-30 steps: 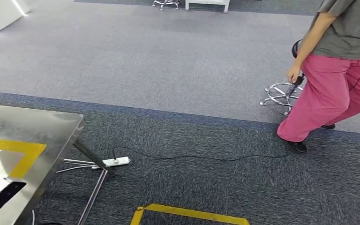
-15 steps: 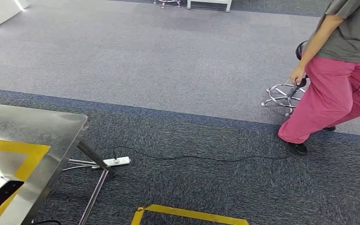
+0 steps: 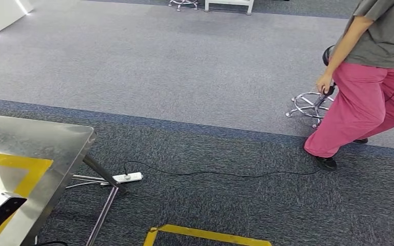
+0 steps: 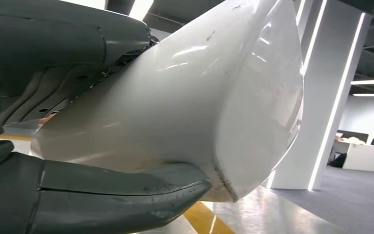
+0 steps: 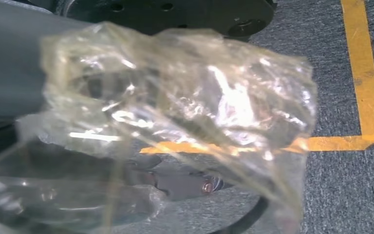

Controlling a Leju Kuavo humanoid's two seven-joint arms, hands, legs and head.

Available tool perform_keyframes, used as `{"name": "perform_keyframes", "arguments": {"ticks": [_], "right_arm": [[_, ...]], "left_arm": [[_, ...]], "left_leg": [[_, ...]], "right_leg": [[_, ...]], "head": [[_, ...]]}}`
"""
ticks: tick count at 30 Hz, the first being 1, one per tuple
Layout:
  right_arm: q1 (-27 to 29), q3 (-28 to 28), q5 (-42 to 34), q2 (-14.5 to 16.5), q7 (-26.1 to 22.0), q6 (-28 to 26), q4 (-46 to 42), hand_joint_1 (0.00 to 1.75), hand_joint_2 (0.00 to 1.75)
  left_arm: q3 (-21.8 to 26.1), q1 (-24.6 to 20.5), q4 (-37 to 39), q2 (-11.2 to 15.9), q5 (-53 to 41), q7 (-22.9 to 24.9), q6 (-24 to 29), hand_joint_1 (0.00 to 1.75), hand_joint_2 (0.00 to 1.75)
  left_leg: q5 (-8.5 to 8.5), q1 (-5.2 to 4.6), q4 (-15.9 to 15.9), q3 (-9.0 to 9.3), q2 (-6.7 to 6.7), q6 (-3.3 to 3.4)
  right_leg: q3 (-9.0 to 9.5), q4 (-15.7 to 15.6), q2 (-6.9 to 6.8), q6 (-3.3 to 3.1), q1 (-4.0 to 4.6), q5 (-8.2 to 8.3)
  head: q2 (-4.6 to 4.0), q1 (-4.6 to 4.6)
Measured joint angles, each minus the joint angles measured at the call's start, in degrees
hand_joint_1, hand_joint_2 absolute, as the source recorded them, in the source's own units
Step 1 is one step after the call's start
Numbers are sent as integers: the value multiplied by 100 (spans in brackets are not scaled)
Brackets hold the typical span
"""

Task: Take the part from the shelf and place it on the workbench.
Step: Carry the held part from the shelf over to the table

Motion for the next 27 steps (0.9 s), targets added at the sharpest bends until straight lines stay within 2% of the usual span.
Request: {"name": "perform_keyframes", "arguments": {"ticks": [15,20,22,24,25,26,27], "right_arm": [[-2,-2,97,0,9,0,0,0,0],[-20,-2,257,3,68,-10,0,0,0],[-28,-2,291,1,80,-16,1,0,0],[-31,-3,298,-4,85,-20,2,0,0],[-32,-5,299,-6,87,-22,4,0,0],[-32,-8,301,-7,92,-24,6,0,0],[-33,-10,302,-7,96,-26,8,0,0]], "left_arm": [[-1,0,1,1,-15,-1,-14,175,175],[9,0,-2,6,-19,0,-25,175,175],[16,-6,-3,7,-22,0,-25,175,175],[15,-10,-2,2,-25,0,-28,175,175],[14,-8,-2,-1,-25,0,-29,175,175],[13,-4,-1,-3,-25,0,-31,175,175],[13,-2,-1,-5,-25,0,-32,175,175]], "left_leg": [[2,1,-9,10,0,-3],[6,-21,-89,51,-31,89],[46,-3,-196,112,-66,135],[51,-9,-221,130,-114,156],[46,-14,-221,133,-152,155],[39,-16,-220,141,-198,150],[31,-16,-219,155,-256,137]], "right_leg": [[5,0,0,-1,-1,-2],[28,-30,-19,85,-32,-12],[-149,335,-3,86,-32,-211],[-618,1142,25,69,-31,-552],[-864,1513,31,66,-31,-648],[-1035,1715,33,64,-32,-629],[-1094,1685,40,59,-35,-478]], "head": [[0,0],[0,-1],[0,10],[0,16],[0,14],[0,14],[0,14]]}}
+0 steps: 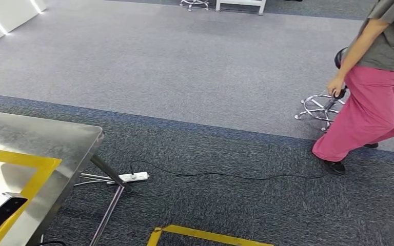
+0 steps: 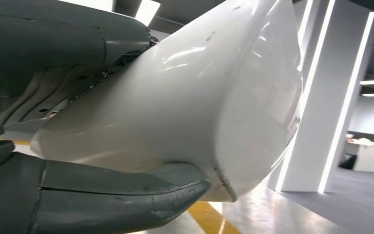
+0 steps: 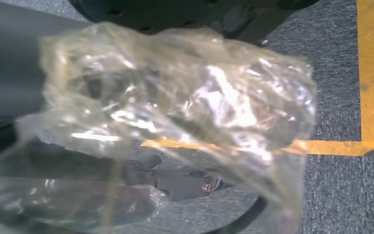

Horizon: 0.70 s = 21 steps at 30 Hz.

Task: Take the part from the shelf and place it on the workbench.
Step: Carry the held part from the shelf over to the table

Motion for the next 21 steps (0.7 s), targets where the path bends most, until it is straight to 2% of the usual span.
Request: {"name": "perform_keyframes", "arguments": {"ticks": [1,2,3,4,5,6,7,8,10,11,12,13,14,15,16,17,18,19,20,21], "right_arm": [[1,-2,1,0,4,-2,1,0,0],[3,-4,3,0,7,-4,1,0,0],[5,-7,4,0,7,-5,3,0,0],[5,-10,5,0,8,-7,5,0,0],[3,-13,9,0,8,-9,8,0,0],[-2,-15,11,0,9,-11,9,0,0],[-10,-16,14,1,9,-13,9,0,0],[-18,-17,16,2,9,-14,9,0,0],[-27,-20,19,4,8,-13,10,0,0],[-28,-22,20,4,7,-12,10,0,0],[-27,-25,22,4,7,-10,10,0,0],[-27,-29,25,4,6,-9,10,0,0],[-29,-33,28,4,5,-8,10,0,0],[-30,-36,32,4,5,-5,10,0,0],[-32,-39,37,4,3,-3,10,0,0],[-34,-43,40,4,2,1,10,0,0],[-37,-45,43,5,0,4,10,0,0],[-39,-48,45,5,-5,7,11,0,0],[-43,-49,47,5,-8,8,11,0,0],[-49,-50,50,5,-11,9,13,0,0]], "left_arm": [[0,-1,0,-2,0,0,-1,175,175],[-1,-1,0,-3,0,1,-1,175,175],[-1,-6,0,-3,-1,1,-2,175,175],[-2,-10,0,-2,-1,2,-3,175,175],[-2,-11,0,1,-1,2,-3,175,175],[-1,-8,0,3,-1,2,-4,175,175],[0,1,0,5,-1,2,-4,175,175],[3,12,0,5,-1,2,-4,175,175],[5,1,0,9,-2,2,-5,175,175],[4,-11,0,10,-2,3,-7,175,175],[3,-20,0,12,-3,5,-8,175,175],[2,-18,1,11,-4,8,-9,175,175],[1,-9,1,10,-5,10,-10,175,175],[1,0,2,10,-7,12,-11,175,175],[2,4,2,10,-8,13,-13,175,175],[4,5,2,10,-9,13,-14,175,175],[6,1,2,11,-10,13,-15,175,175],[7,-5,1,11,-11,13,-16,175,175],[7,-9,0,13,-13,13,-16,175,175],[9,-6,-1,15,-14,13,-17,175,175]], "left_leg": [[-12,4,2,23,-63,-20],[-28,10,4,45,-125,-47],[-47,7,21,57,-190,-84],[-56,8,32,57,-251,-124],[-54,13,35,45,-315,-168],[-42,21,31,30,-378,-212],[-23,38,13,17,-439,-251],[-26,47,21,5,-419,-283],[-187,40,288,-124,-171,-329],[-343,36,588,-268,-2,-344],[-511,34,963,-458,104,-358],[-630,37,1306,-638,145,-369],[-654,40,1514,-756,162,-372],[-569,41,1530,-781,172,-369],[-386,38,1332,-698,195,-357],[-158,31,979,-532,262,-335],[-7,3,637,-361,367,-310],[69,-25,345,-212,463,-274],[71,-54,175,-128,533,-241],[19,-81,132,-104,542,-211]], "right_leg": [[58,-257,27,-5,-8,249],[187,-639,112,-11,-22,516],[329,-1009,245,-13,-39,704],[431,-1267,354,-18,-49,809],[494,-1398,428,-34,-48,833],[522,-1426,431,-58,-37,814],[535,-1429,368,-93,-30,823],[557,-1446,305,-132,-28,837],[592,-1491,161,-201,-33,857],[609,-1504,83,-229,-24,853],[620,-1509,4,-252,-11,840],[629,-1510,-74,-270,2,825],[641,-1510,-145,-283,14,807],[662,-1510,-212,-288,23,785],[691,-1510,-276,-285,30,758],[724,-1510,-337,-275,36,726],[751,-1511,-396,-257,48,689],[769,-1508,-448,-235,63,651],[781,-1509,-501,-212,76,619],[795,-1516,-556,-189,87,597]], "head": [[0,1],[0,2],[0,1],[1,-4],[1,-4],[1,-8],[1,-8],[0,-9],[0,-48],[0,-68],[0,-83],[0,-83],[0,-85],[0,-84],[0,-85],[0,-84],[0,-82],[0,-87],[0,-82],[0,-77]]}}
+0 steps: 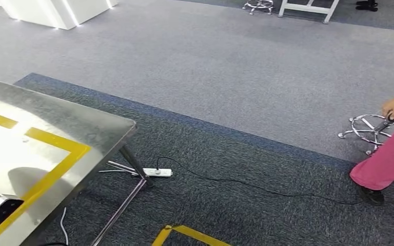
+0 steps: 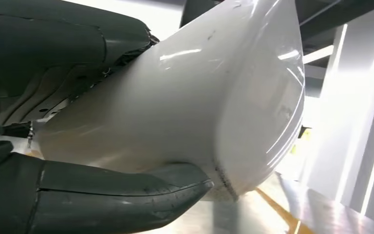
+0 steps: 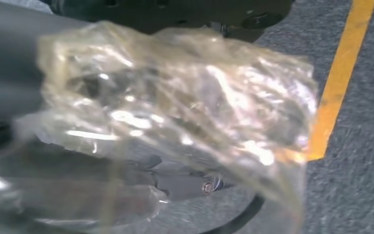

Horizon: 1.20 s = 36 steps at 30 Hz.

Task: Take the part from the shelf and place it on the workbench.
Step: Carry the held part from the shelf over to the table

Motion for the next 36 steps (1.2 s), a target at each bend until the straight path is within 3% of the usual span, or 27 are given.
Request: {"name": "perform_keyframes", "arguments": {"ticks": [2,4,6,7,8,9,10,11,13,15,17,19,21,23,24,25,26,28,30,32,34,36], "right_arm": [[-15,-1,3,-2,-2,1,1,0,0],[-19,-2,4,-5,-7,3,2,0,0],[-15,-7,4,-9,-10,4,4,0,0],[-14,-10,3,-10,-9,4,7,0,0],[-14,-15,3,-11,-8,4,10,0,0],[-14,-19,3,-11,-8,4,14,0,0],[-14,-22,3,-11,-7,4,17,0,0],[-13,-23,3,-12,-7,4,19,0,0],[-13,-24,3,-13,-8,5,21,0,0],[-18,-24,3,-14,-5,6,26,0,0],[-25,-25,4,-10,-4,6,27,0,0],[-30,-28,12,-4,-12,12,28,0,0],[-29,-37,22,-2,-19,21,33,0,0],[-26,-51,28,-3,-21,27,40,0,0],[-27,-57,29,-2,-21,31,42,0,0],[-28,-61,30,-2,-22,34,44,0,0],[-29,-63,31,-1,-22,38,45,0,0],[-29,-67,32,-1,-25,41,45,0,0],[-28,-70,32,-2,-27,42,46,0,0],[-33,-77,32,-3,-28,42,48,0,0],[-40,-82,33,-4,-30,42,48,0,0],[-43,-86,34,-7,-32,42,50,0,0]], "left_arm": [[15,26,-2,1,-2,0,-1,175,175],[35,29,-6,-2,-2,2,-2,175,175],[40,11,-8,-9,-2,4,-4,175,175],[38,8,-8,-14,-2,4,-7,175,175],[37,9,-8,-19,-2,4,-9,175,175],[36,11,-8,-24,-2,4,-12,175,175],[37,11,-8,-28,-2,4,-15,175,175],[36,10,-8,-33,-2,4,-18,175,175],[37,6,-8,-43,-2,4,-20,175,175],[39,4,-8,-48,-2,4,-20,175,175],[51,19,-8,-49,-2,4,-19,175,175],[72,19,-8,-46,-1,2,-19,175,175],[86,-9,-8,-45,0,-3,-21,175,175],[88,-18,-7,-49,-1,-7,-26,175,175],[89,-11,-7,-50,-2,-9,-30,175,175],[90,-6,-7,-51,-2,-10,-33,175,175],[92,-3,-7,-50,-2,-10,-35,175,175],[98,-10,-8,-48,-2,-12,-36,175,175],[101,-22,-9,-44,-2,-14,-37,175,175],[105,-12,-10,-44,-2,-15,-38,175,175],[115,0,-10,-48,-2,-15,-37,175,175],[120,-13,-10,-53,-2,-15,-37,175,175]], "left_leg": [[-8,4,-52,15,-105,60],[2,32,-91,40,-220,122],[-2,48,-101,53,-326,167],[-8,48,-101,56,-385,181],[-15,48,-100,64,-449,187],[-25,48,-100,77,-517,187],[-38,50,-99,98,-592,182],[-54,54,-99,125,-662,170],[-91,56,-87,158,-796,123],[-96,69,-83,137,-914,50],[-83,96,-90,109,-1003,-22],[-195,95,66,36,-833,-74],[-519,91,640,-236,-524,-122],[-790,108,1315,-570,-397,-162],[-782,114,1447,-638,-377,-173],[-662,118,1360,-595,-357,-177],[-461,119,1071,-449,-312,-172],[-134,88,324,-73,-63,-139],[-72,40,-36,90,113,-69],[-79,24,-62,79,20,7],[-61,48,-94,93,-110,70],[-50,73,-116,108,-224,128]], "right_leg": [[60,-12,-68,50,-4,-43],[-10,213,155,102,-21,-195],[-386,898,463,129,-35,-492],[-637,1300,522,135,-37,-614],[-846,1583,543,139,-38,-642],[-971,1671,551,139,-39,-554],[-982,1527,565,136,-42,-349],[-892,1193,605,130,-49,-79],[-629,483,825,111,-75,286],[-486,184,958,76,-75,341],[-447,136,867,15,-64,353],[-421,97,744,-56,-77,367],[-402,78,596,-109,-79,356],[-393,78,445,-128,-71,332],[-384,79,373,-128,-70,319],[-368,79,304,-123,-69,304],[-344,79,238,-114,-69,287],[-297,84,116,-74,-49,242],[-263,85,11,-9,-15,205],[-220,68,-106,53,-4,179],[-243,162,17,113,-19,83],[-506,684,347,150,-40,-200]], "head": [[1,11],[0,30],[-1,52],[0,53],[0,54],[0,54],[0,54],[0,55],[0,55],[0,54],[0,53],[0,32],[0,4],[0,-3],[0,-4],[0,-4],[0,-4],[0,-4],[0,-2],[0,-2],[0,2],[0,25]]}}
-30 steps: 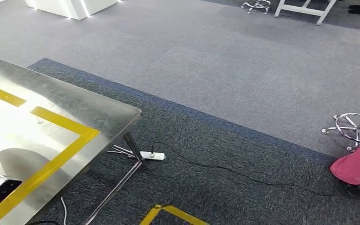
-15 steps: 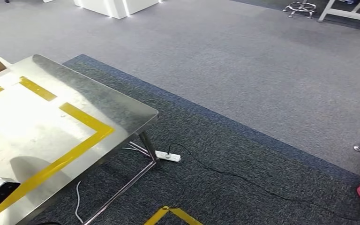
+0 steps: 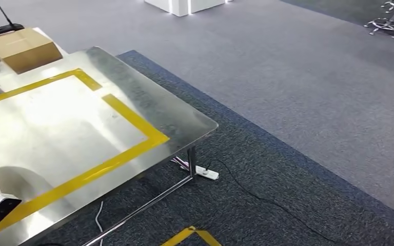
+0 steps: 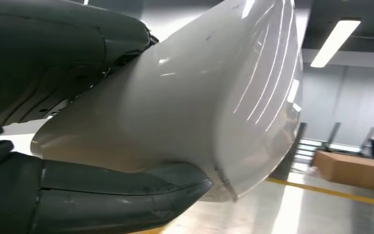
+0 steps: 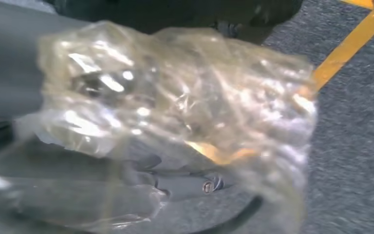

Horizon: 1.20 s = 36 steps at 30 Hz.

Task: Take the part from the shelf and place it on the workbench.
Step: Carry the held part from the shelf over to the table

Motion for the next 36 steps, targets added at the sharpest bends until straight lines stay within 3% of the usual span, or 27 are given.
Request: {"name": "perform_keyframes", "arguments": {"ticks": [2,3,4,6,7,9,10,12,14,16,18,19,21,23,24,25,27,29,31,33,34,35,36], "right_arm": [[0,-13,0,-2,0,-1,7,0,0],[0,-20,0,-2,1,-1,13,0,0],[0,-24,0,-3,2,-1,19,0,0],[-1,-26,1,-4,0,2,26,0,0],[-1,-26,3,-7,-2,4,26,0,0],[-5,-29,12,-12,-11,13,30,0,0],[-9,-31,19,-14,-17,16,31,0,0],[-18,-33,31,-7,-32,22,33,0,0],[-23,-36,38,2,-46,33,33,0,0],[-21,-40,42,4,-53,39,35,0,0],[-21,-44,48,4,-53,39,38,0,0],[-21,-45,50,4,-53,39,40,0,0],[-22,-46,54,4,-53,39,42,0,0],[-23,-47,55,4,-54,41,43,0,0],[-24,-47,56,3,-55,42,44,0,0],[-26,-47,57,3,-55,42,44,0,0],[-34,-48,60,1,-55,41,43,0,0],[-36,-48,61,-2,-56,40,43,0,0],[-34,-50,61,-5,-56,39,44,0,0],[-33,-57,61,-7,-55,39,46,0,0],[-33,-61,61,-7,-55,39,48,0,0],[-34,-65,61,-7,-55,39,48,0,0],[-33,-67,61,-7,-55,39,48,0,0]], "left_arm": [[-4,-9,0,-5,0,0,-1,175,175],[-8,-8,0,-8,0,0,-1,175,175],[-8,-8,0,-8,0,-1,-1,175,175],[-7,-9,0,-8,1,-8,-1,175,175],[-6,-10,1,-8,1,-14,-1,175,175],[-4,-22,2,-4,1,-33,-2,175,175],[-2,-26,2,-2,1,-41,-2,175,175],[8,-21,2,5,0,-55,-1,175,175],[17,-31,2,18,0,-61,4,175,175],[16,-62,4,31,0,-67,7,175,175],[12,-70,9,35,0,-68,7,175,175],[12,-66,11,37,0,-68,7,175,175],[14,-65,13,42,0,-68,8,175,175],[16,-77,13,51,0,-69,11,175,175],[18,-81,13,55,0,-71,14,175,175],[19,-82,13,57,0,-73,15,175,175],[26,-71,13,59,0,-75,17,175,175],[35,-76,13,61,0,-76,25,175,175],[34,-88,14,62,0,-79,33,175,175],[28,-89,15,61,0,-81,34,175,175],[27,-89,15,61,0,-81,34,175,175],[27,-89,15,61,0,-81,34,175,175],[26,-90,15,61,0,-81,34,175,175]], "left_leg": [[-2,-6,1,-5,-129,29],[-3,-12,1,-1,-202,35],[-6,-20,1,7,-280,38],[-14,-27,1,32,-435,37],[-21,-33,7,37,-502,26],[-25,-20,18,10,-627,-22],[-15,-5,17,-10,-691,-61],[-6,24,20,-40,-768,-141],[-156,12,238,-139,-568,-201],[-486,16,858,-438,-267,-256],[-680,44,1435,-730,-160,-299],[-625,57,1483,-757,-142,-314],[-248,73,967,-490,-63,-325],[19,45,259,-120,156,-289],[51,25,57,-19,235,-253],[22,2,-17,10,260,-212],[22,-1,-49,10,149,-125],[44,17,-80,26,40,-44],[51,27,-89,30,-57,8],[43,21,-88,30,-172,29],[38,18,-86,37,-240,30],[31,17,-85,50,-311,27],[22,17,-84,68,-386,18]], "right_leg": [[-427,778,167,-5,-2,-292],[-572,996,190,-18,3,-302],[-614,993,203,-38,10,-193],[-385,361,314,-104,25,265],[-227,-22,460,-147,22,441],[1,-498,692,-193,18,569],[38,-555,721,-202,22,549],[83,-621,600,-223,27,568],[135,-692,452,-269,0,587],[172,-724,288,-305,-6,576],[191,-724,124,-313,-3,547],[206,-723,51,-309,-4,532],[260,-723,-83,-288,-6,493],[296,-719,-191,-233,20,440],[304,-720,-239,-199,37,414],[309,-726,-286,-165,51,393],[368,-740,-357,-103,45,358],[322,-540,-174,-46,25,205],[-12,138,107,-16,14,-133],[-432,881,192,-11,13,-370],[-538,1001,200,-16,13,-323],[-527,876,211,-26,13,-156],[-408,538,247,-43,11,96]], "head": [[0,15],[0,15],[0,16],[0,16],[0,10],[0,5],[1,4],[1,5],[0,-24],[0,-53],[0,-56],[0,-57],[0,-59],[0,-58],[0,-55],[0,-54],[0,-51],[1,-32],[1,-6],[0,-2],[0,-2],[0,-2],[0,-1]]}}
